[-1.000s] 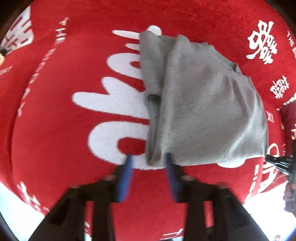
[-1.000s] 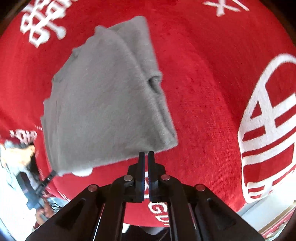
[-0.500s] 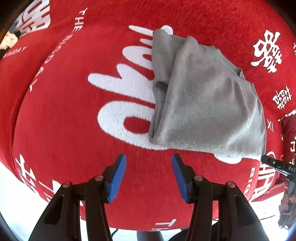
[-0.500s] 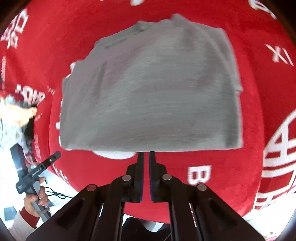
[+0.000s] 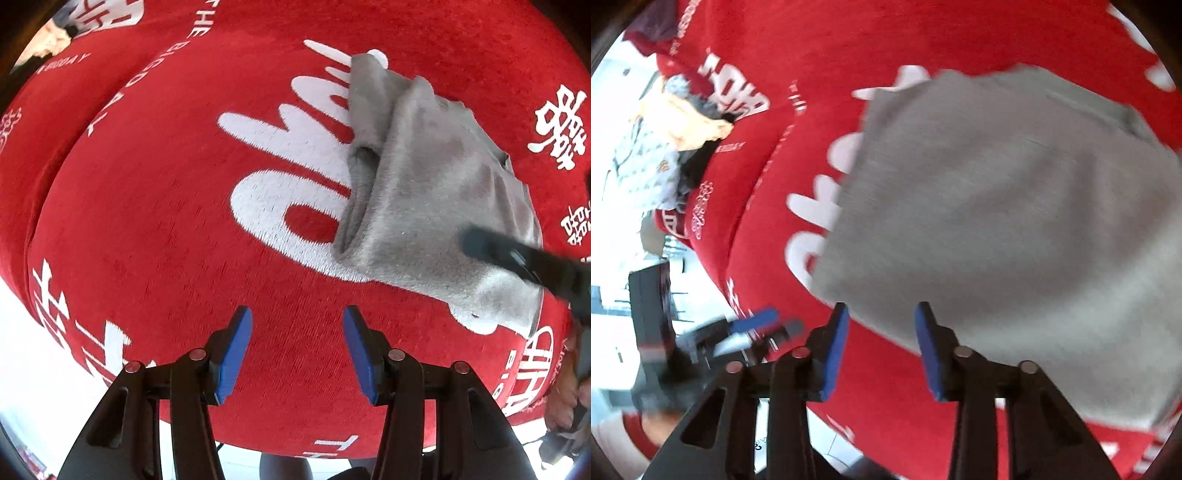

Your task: Fold small clothes

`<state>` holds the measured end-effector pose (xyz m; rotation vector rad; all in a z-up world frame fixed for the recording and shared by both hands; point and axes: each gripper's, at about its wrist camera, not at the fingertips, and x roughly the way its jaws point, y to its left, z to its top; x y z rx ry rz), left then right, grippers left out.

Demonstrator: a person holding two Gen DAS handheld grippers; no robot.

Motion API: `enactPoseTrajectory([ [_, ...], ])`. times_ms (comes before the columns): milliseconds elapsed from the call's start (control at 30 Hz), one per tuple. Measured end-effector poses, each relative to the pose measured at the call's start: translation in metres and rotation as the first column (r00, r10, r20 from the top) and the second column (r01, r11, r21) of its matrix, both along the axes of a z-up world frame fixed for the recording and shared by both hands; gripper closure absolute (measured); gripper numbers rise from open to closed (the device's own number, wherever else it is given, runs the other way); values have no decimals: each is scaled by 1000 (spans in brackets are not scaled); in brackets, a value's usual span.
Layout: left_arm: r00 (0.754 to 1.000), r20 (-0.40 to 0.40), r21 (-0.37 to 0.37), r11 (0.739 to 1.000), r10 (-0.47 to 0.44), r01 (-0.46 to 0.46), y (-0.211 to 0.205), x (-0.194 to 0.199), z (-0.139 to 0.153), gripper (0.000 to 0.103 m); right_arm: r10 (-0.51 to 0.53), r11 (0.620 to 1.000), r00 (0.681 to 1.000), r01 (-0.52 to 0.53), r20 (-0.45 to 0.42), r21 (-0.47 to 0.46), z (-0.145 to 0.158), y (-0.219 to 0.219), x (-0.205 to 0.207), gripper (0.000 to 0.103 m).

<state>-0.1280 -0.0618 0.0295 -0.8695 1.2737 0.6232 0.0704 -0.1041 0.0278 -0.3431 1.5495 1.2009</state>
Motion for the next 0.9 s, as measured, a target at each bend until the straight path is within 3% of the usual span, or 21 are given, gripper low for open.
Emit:
enactPoseTrajectory([
  [67,1000,-6,-2,1000,15,-15,1,-5,-2,50,22,1000,1000,-22,-3,-4,-9,20,-10,80],
  [133,999,-9,-17,999,34,-34,3,-11,-6,50,70,997,997,-69,26,-24,-23,38,-25,80],
  [233,997,-18,-27,997,75,-76,7,-22,-11,50,132,989,991,-132,-2,-60,-43,53,-46,81],
  [367,995,-2,-25,995,101,-101,11,-33,-10,50,184,982,983,-184,-5,-42,-39,56,-60,81],
  [467,996,11,-34,996,87,-86,13,-33,-9,50,200,978,978,-203,-58,-48,-38,49,-59,81],
  [633,997,36,-40,997,74,-73,12,-23,-7,50,177,981,984,-179,-34,-76,-27,25,-45,79],
  [733,996,47,-56,996,70,-68,12,-16,-7,50,118,987,993,-120,-28,-107,-23,0,-28,62],
  [900,998,46,-51,998,30,-28,6,0,-6,50,24,988,1000,-26,-18,-150,-21,-41,-7,60],
])
